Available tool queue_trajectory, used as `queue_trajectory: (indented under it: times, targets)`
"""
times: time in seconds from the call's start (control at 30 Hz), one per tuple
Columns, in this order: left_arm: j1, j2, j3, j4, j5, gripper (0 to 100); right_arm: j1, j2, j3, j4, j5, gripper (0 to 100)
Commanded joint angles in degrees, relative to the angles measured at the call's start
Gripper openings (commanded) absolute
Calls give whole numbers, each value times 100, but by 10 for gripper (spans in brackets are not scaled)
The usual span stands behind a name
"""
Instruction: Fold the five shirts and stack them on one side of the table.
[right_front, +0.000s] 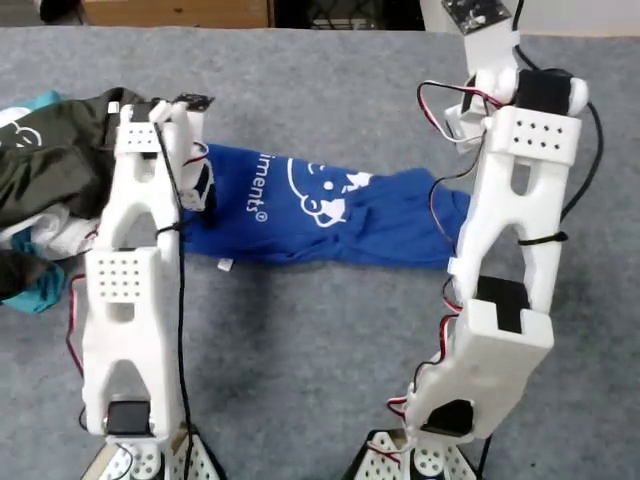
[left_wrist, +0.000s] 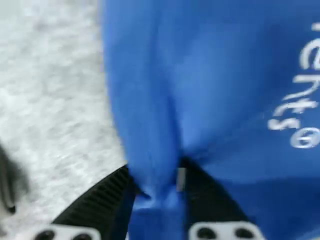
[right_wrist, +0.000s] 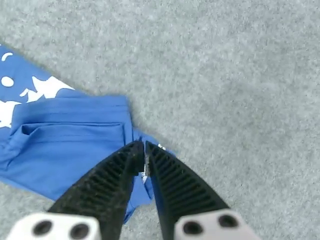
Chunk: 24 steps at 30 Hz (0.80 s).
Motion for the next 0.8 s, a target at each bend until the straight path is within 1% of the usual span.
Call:
queue_trajectory:
  times: [0.0,0.2,0.4,0.57,0.67,0.77]
  targets:
    - [-84,299,-462,70,-70,34,62,-365,-549,-97,-35,15]
    - [-136,264,-778,70,-70,28,527,-365,-1174,-97,-53,15]
    - [-681,-527,-927,70,-70,28,1178,-321,-1710,-105,-18,15]
    - [-1086,-1371,-919,70,-70,28,1459,-321,-2105,-105,-18,15]
    - [-1042,-1705,-910,70,-62,28,1556,-321,-2123,-167,-9,15]
    - [-637,-1978,-708,70,105,28,1732,-321,-2097,-299,-9,15]
